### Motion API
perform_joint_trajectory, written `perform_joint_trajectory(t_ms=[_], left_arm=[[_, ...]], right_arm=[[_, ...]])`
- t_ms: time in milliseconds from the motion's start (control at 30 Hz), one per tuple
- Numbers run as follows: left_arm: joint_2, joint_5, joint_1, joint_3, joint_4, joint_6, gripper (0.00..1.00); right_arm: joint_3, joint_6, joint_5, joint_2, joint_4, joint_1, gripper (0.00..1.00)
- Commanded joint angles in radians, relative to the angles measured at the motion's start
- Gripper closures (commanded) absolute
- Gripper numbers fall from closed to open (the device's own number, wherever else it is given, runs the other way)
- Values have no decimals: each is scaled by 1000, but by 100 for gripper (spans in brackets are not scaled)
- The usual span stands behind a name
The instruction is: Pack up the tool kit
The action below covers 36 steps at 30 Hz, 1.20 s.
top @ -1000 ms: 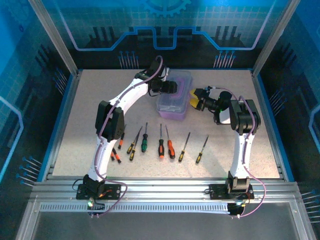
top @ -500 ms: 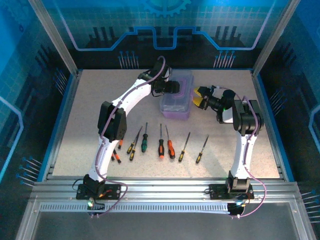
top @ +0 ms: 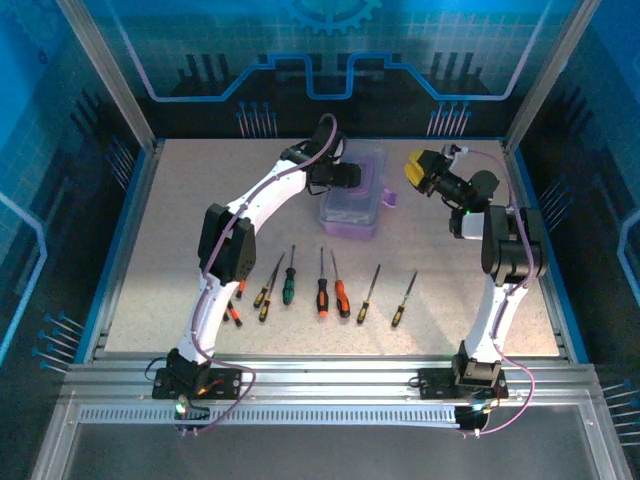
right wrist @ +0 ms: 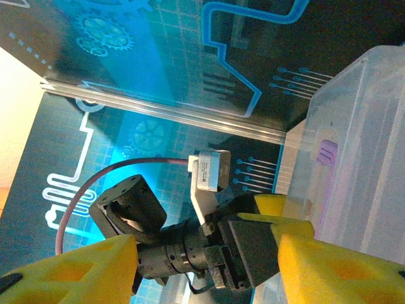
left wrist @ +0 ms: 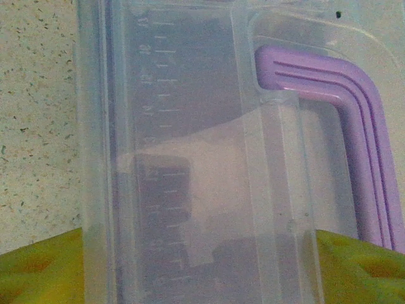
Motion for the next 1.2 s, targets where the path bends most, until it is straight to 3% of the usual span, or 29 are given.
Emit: perform_joint_trajectory(t_ms=[0,167,433,700,1167], left_arm=[[115,-57,17,-46,-250,34,63],[70,13,15,-40,-232,22,63],[24,76,14,8,-220,-21,65],[-76,153,15,-66,-77,-103,66],[-177,341,64,-289,343,-314,68]], right_arm=[[-43,-19,11,-8,14,-31,39],[-89,-116,23,-48,-101,-33,39],[-121,-473,84,-192,-570,11,39],[-74,-714,168,-303,-921,69,36],[2,-800,140,-306,-1045,108,26]])
